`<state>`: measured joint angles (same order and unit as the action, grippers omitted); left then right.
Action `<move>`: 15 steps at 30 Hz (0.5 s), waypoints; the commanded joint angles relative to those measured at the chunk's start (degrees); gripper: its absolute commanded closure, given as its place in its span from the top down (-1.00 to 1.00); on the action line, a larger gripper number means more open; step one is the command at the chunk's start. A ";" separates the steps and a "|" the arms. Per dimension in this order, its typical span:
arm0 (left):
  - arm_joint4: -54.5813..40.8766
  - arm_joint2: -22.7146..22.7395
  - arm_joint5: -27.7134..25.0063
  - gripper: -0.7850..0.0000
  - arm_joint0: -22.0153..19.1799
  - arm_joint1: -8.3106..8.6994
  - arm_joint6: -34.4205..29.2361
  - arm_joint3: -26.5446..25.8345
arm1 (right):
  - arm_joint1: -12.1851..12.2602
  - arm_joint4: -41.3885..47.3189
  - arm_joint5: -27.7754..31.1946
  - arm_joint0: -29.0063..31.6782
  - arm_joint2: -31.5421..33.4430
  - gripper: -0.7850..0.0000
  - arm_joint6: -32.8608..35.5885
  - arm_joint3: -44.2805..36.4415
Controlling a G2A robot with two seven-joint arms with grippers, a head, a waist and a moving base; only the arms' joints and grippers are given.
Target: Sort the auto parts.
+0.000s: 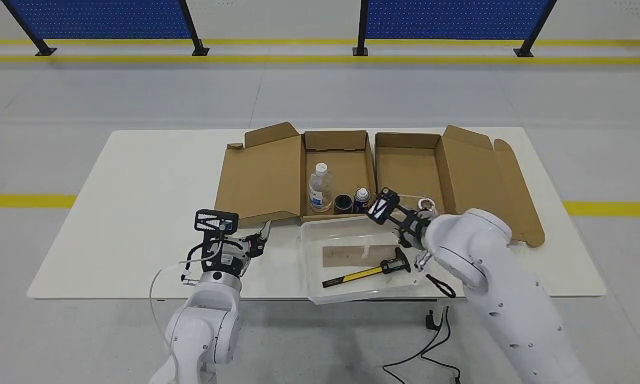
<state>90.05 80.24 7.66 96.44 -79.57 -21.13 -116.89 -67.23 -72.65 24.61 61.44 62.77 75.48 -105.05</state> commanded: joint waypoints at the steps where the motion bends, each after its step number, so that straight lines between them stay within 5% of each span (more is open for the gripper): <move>1: 0.00 0.00 0.00 1.00 0.00 0.00 0.00 0.00 | -0.15 1.50 1.32 -0.73 -1.43 -0.11 1.98 1.80; 6: 0.00 0.00 0.00 1.00 0.00 0.00 0.00 0.00 | -0.38 4.00 1.42 -3.38 -6.44 -0.11 2.78 7.95; 15: 0.00 0.00 0.00 1.00 0.00 0.00 0.00 0.00 | 0.21 11.44 0.66 -10.40 -16.08 0.19 3.54 17.80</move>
<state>90.05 80.24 7.66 96.44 -79.57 -21.13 -116.89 -67.11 -62.03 25.36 51.81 47.67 78.93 -88.11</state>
